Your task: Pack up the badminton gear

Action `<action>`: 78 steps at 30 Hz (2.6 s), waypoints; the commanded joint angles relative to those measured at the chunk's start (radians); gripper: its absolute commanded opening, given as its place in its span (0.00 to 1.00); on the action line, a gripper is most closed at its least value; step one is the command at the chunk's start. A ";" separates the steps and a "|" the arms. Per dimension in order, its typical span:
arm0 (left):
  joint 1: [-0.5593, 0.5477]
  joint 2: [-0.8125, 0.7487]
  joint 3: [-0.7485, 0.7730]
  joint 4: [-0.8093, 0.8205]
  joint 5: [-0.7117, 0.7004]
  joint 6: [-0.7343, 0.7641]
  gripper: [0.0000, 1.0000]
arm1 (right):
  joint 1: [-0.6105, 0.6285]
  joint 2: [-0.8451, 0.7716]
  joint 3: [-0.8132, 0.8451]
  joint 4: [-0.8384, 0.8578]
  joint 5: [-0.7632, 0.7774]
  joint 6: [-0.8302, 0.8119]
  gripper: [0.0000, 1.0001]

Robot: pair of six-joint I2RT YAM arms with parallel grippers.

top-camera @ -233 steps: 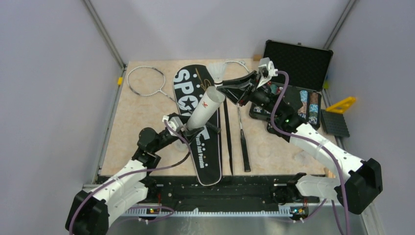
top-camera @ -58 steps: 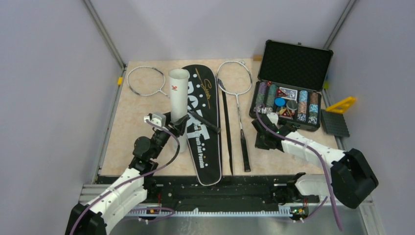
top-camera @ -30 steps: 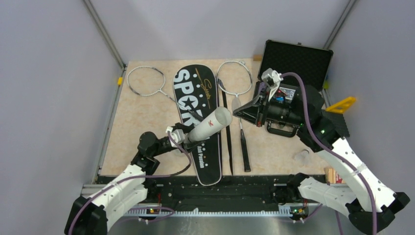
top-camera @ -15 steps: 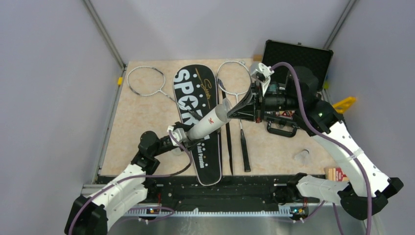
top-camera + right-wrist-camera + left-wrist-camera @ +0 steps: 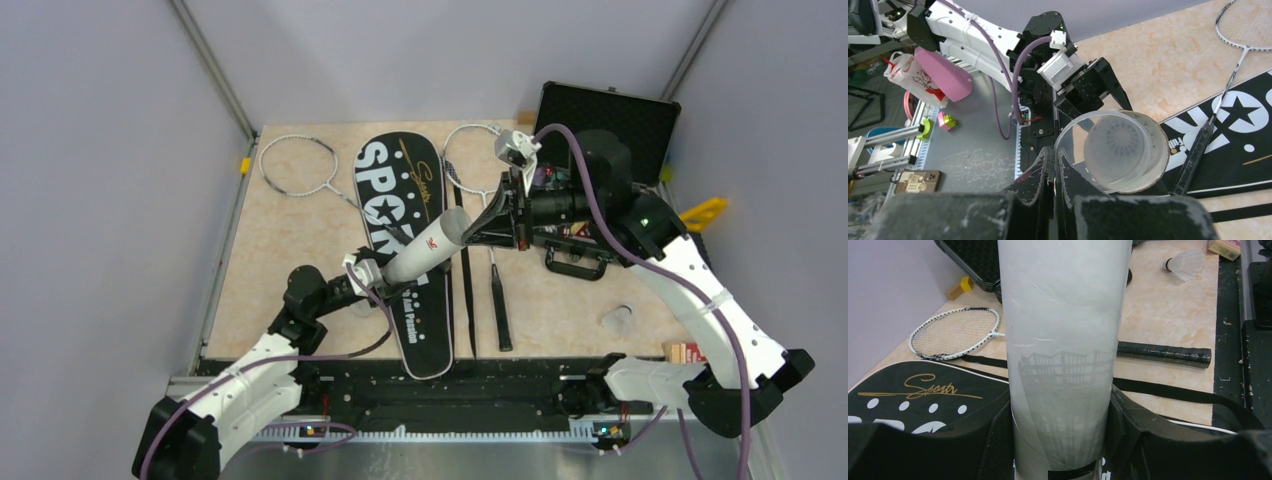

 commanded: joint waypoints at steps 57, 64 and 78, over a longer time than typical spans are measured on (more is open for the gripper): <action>0.003 -0.014 0.032 0.088 0.038 -0.012 0.19 | 0.115 0.152 0.209 -0.150 0.255 -0.018 0.28; 0.003 -0.014 0.031 0.089 0.044 -0.013 0.19 | 0.116 0.149 0.216 -0.146 0.260 -0.010 0.33; 0.003 -0.014 0.032 0.101 0.035 -0.025 0.19 | 0.116 0.137 0.195 -0.088 0.265 0.021 0.42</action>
